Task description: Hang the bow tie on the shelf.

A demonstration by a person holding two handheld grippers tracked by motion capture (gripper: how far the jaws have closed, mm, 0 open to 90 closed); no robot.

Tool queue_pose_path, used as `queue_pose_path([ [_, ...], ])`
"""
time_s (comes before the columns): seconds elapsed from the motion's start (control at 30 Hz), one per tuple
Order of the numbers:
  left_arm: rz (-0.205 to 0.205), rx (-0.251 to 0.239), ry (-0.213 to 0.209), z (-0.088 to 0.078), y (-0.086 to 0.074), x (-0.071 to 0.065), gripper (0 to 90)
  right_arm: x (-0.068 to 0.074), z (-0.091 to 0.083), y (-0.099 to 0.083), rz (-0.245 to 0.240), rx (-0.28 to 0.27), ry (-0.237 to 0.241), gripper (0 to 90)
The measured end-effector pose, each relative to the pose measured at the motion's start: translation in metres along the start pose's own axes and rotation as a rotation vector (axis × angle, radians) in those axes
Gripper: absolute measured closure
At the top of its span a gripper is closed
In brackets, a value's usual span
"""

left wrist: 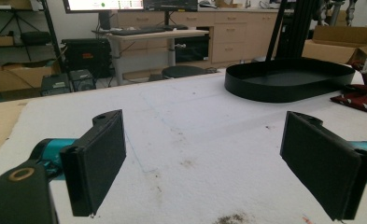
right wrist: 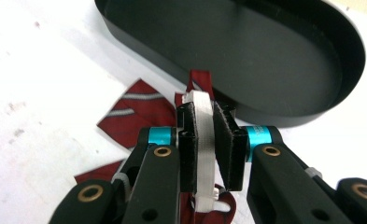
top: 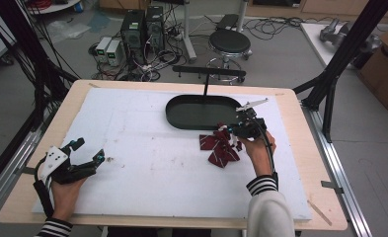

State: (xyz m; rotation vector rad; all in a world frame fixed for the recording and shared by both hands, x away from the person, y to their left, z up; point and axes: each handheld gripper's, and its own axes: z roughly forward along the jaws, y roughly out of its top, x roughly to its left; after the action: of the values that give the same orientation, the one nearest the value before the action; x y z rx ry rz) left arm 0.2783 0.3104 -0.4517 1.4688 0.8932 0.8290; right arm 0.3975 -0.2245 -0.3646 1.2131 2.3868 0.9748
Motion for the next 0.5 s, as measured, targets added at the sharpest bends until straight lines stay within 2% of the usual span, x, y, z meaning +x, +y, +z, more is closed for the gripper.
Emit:
queue_pose_path([
  [0.03,-0.001,0.001,0.0,0.0,0.0,0.0,14.7,0.0,-0.004,0.0,0.008,-0.034,0.005,80.3],
  [0.07,-0.002,0.0,0.0,0.0,0.0,0.0,14.7,0.0,-0.004,0.0,0.008,-0.034,0.005,80.3],
  [0.2,-0.002,0.0,0.0,0.0,0.0,0.0,14.7,0.003,-0.016,0.003,0.013,-0.158,0.014,80.3],
  [0.33,-0.002,0.0,0.0,0.0,0.0,0.0,14.7,0.005,-0.026,0.008,0.021,-0.233,0.027,80.4],
  [0.5,-0.001,0.0,0.0,0.0,0.0,0.0,14.7,0.007,-0.032,0.013,0.018,-0.269,0.033,80.4],
])
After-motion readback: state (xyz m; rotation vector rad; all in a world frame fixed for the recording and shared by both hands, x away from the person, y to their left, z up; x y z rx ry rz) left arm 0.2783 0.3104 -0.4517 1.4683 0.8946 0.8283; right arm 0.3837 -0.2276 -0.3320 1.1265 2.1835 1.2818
